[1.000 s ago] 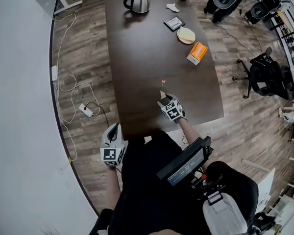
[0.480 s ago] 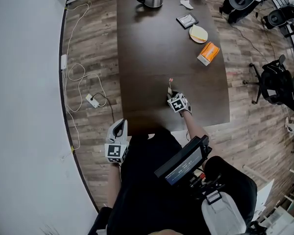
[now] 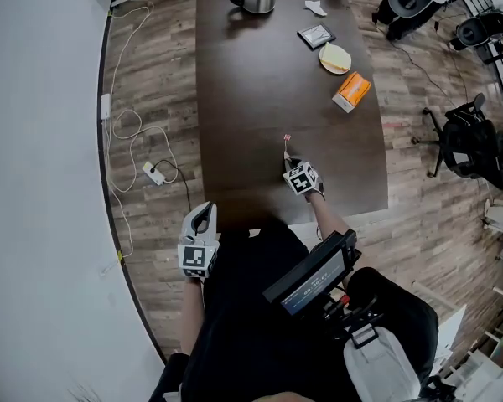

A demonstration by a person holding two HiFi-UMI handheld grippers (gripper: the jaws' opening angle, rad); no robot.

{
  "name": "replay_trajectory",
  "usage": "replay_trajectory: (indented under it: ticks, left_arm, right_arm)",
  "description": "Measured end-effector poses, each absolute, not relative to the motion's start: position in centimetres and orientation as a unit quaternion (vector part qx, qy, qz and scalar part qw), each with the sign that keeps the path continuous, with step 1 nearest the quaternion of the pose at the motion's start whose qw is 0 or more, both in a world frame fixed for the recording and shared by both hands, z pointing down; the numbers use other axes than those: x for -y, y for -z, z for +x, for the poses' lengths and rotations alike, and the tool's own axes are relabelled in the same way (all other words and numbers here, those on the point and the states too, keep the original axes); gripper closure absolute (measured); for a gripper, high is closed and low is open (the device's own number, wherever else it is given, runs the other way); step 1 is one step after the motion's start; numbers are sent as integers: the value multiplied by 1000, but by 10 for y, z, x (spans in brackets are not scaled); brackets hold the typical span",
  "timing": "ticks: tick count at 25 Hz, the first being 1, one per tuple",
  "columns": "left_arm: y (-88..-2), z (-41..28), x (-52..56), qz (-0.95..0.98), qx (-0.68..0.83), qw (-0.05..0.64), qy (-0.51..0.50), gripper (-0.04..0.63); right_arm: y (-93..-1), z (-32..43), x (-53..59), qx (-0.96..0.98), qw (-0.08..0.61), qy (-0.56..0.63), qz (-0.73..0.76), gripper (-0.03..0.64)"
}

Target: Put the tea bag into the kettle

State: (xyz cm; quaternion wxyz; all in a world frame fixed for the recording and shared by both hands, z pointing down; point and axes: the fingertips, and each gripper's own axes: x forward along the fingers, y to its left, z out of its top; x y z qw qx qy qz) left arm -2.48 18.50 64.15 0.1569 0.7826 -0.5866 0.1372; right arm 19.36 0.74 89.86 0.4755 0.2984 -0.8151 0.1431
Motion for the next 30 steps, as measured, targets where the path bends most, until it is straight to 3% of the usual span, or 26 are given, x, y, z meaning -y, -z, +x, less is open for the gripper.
replay_trajectory:
  ticks: [30]
  left_arm:
    - [-615, 68, -129, 829, 526, 90, -167, 595]
  right_arm:
    - [-672, 162, -57, 924, 141, -131, 330, 604]
